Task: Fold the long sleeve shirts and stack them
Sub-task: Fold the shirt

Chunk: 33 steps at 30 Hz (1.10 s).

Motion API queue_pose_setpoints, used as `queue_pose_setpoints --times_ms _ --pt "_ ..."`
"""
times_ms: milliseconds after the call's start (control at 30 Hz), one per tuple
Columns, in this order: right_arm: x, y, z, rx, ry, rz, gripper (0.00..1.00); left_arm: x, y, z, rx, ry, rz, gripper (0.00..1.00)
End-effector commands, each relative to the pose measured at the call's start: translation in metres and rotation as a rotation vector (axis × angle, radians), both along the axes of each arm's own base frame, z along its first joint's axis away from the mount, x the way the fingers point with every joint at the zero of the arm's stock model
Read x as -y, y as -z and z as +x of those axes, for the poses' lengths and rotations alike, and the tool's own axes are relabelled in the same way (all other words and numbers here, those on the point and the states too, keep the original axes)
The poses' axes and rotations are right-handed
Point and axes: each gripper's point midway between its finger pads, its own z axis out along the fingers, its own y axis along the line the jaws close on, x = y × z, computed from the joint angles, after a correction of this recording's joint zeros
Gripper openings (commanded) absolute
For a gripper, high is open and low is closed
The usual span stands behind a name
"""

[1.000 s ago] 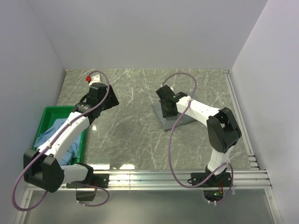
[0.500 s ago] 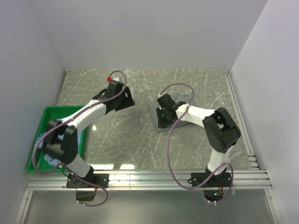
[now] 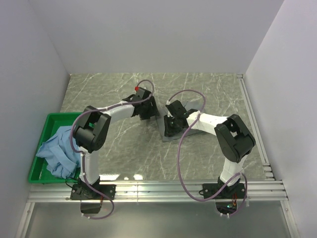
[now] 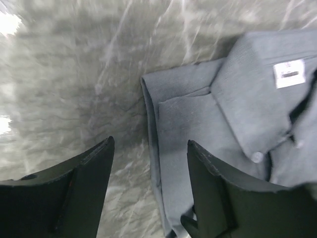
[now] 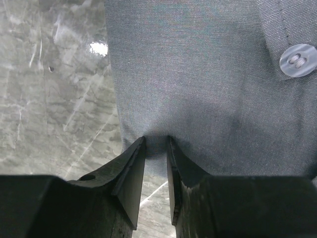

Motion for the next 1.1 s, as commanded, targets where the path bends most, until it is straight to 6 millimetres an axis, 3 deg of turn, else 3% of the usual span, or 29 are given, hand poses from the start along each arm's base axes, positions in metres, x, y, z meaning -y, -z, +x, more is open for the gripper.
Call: queue_pose_setpoints --times_ms 0,233,333,367,400,500,600,767,833,867,933,967,1000,1067 --pt "0.004 0.012 -0.017 -0.06 -0.023 -0.012 0.32 0.017 -0.007 0.009 0.025 -0.003 -0.039 0.66" --pt "0.001 0.008 -0.019 -0.058 -0.036 0.003 0.32 0.005 0.039 0.003 -0.05 -0.062 0.027 0.51" --pt "0.0 0.008 -0.023 -0.068 -0.048 0.013 0.32 -0.002 0.052 0.005 -0.06 -0.099 0.06 0.35" --pt "0.0 0.008 -0.024 -0.07 -0.049 0.016 0.32 -0.004 0.056 0.004 -0.066 -0.103 0.067 0.22" --pt "0.0 0.007 -0.025 -0.068 -0.054 0.019 0.32 -0.005 0.06 0.003 -0.072 -0.11 0.077 0.18" --pt "-0.001 -0.007 -0.022 -0.031 -0.058 0.045 0.32 -0.01 0.073 -0.003 -0.096 -0.111 0.097 0.01" --pt "-0.002 -0.041 -0.007 0.081 -0.05 0.084 0.34 -0.018 0.083 -0.012 -0.115 -0.111 0.124 0.01" --pt "0.02 -0.111 0.034 0.225 0.102 0.309 0.38 -0.026 0.079 -0.014 -0.107 -0.115 0.141 0.01" --pt "0.027 -0.117 0.03 0.19 0.147 0.438 0.39 -0.028 0.075 -0.013 -0.101 -0.114 0.145 0.01" --pt "0.038 -0.123 0.044 0.221 0.179 0.485 0.4 -0.029 0.075 -0.012 -0.1 -0.116 0.149 0.01" --pt "0.039 -0.109 0.036 0.145 0.178 0.547 0.4 -0.03 0.073 -0.01 -0.1 -0.119 0.144 0.01" --pt "0.047 -0.103 0.038 0.124 0.204 0.563 0.39 -0.031 0.074 -0.011 -0.11 -0.122 0.134 0.01" --pt "0.051 -0.084 0.03 0.056 0.245 0.572 0.38 -0.032 0.074 -0.011 -0.114 -0.127 0.128 0.01" --pt "0.06 -0.071 0.029 0.033 0.29 0.62 0.37 -0.033 0.075 -0.012 -0.121 -0.133 0.119 0.01"
